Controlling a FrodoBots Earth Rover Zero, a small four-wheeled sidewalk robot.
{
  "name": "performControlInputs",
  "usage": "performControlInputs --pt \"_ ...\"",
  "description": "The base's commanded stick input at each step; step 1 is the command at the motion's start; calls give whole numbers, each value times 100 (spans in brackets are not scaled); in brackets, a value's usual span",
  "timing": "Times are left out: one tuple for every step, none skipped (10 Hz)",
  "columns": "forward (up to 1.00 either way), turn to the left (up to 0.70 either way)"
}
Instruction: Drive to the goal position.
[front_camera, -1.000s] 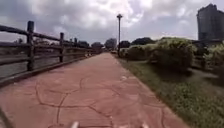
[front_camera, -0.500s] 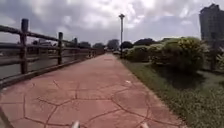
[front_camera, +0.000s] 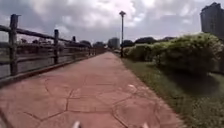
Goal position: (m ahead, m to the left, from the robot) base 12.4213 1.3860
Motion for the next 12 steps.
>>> performControlInputs --pt "66 0" --pt "66 0" --pt "66 0" --pt "66 0" --pt "66 0" --pt "66 0" --pt "66 0" --pt "66 0" --pt "66 1" --pt "66 15" --pt "66 33" --pt "66 31"
